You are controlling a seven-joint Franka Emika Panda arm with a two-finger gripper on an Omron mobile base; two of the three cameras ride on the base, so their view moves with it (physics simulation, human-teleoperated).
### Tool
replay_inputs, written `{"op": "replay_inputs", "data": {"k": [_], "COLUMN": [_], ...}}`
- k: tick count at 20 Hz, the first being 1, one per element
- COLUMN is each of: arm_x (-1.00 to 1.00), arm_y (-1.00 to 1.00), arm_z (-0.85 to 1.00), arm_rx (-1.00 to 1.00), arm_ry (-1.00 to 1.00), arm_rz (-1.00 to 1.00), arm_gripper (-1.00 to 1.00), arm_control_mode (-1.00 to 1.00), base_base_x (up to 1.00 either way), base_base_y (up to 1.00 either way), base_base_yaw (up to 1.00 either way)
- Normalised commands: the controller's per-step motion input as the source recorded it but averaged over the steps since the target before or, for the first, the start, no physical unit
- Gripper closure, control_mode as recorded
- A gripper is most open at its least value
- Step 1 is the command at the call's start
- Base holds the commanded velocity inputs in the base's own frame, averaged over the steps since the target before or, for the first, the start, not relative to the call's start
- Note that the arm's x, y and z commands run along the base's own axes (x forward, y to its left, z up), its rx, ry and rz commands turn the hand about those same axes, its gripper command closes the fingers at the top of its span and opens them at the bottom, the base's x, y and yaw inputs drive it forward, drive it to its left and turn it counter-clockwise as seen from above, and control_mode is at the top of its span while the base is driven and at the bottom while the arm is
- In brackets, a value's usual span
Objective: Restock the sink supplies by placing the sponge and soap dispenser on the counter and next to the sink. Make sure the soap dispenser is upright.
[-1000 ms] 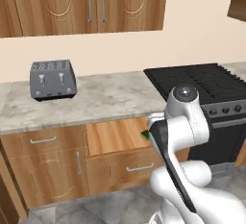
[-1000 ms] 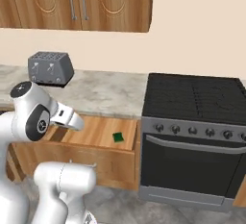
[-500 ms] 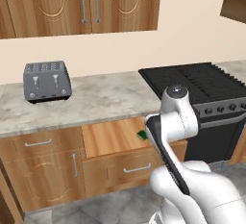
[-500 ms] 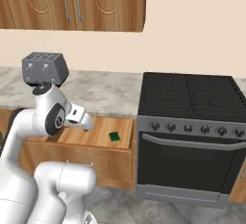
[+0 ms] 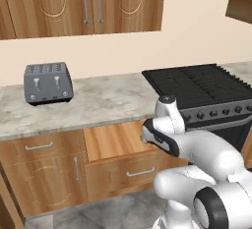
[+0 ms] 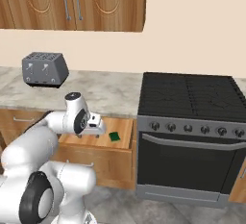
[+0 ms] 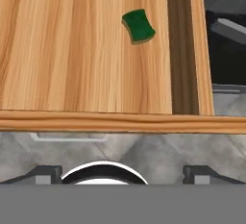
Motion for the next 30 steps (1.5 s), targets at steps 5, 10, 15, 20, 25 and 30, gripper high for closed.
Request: {"op": "replay_inputs", "data": {"k": [5, 10, 15, 20, 25, 30], "arm_x": [0.51, 0.16, 0.23, 0.00, -0.12, -0.47], "arm_y": [0.00, -0.02, 0.00, -0.10, -0.19, -0.20], "arm_z": [-0.30, -0.71, -0.56, -0.33, -0.17, -0.32], "arm_rx": [0.00, 0.00, 0.02, 0.10, 0.16, 0.15], "arm_ry": [0.03, 0.07, 0.07, 0.07, 0.03, 0.12], "arm_rz": [0.06, 0.02, 0.00, 0.00, 0.00, 0.00], "arm_gripper": [-1.00, -1.00, -1.00, -1.00, -1.00, -1.00], "arm_control_mode": [-1.00, -1.00, -1.00, -1.00, -1.00, -1.00], "base_base_x": [0.00, 0.00, 0.00, 0.00, 0.00, 0.00], "base_base_y": [0.00, 0.00, 0.00, 0.00, 0.00, 0.00], "base_base_yaw": [0.00, 0.00, 0.00, 0.00, 0.00, 0.00]}}
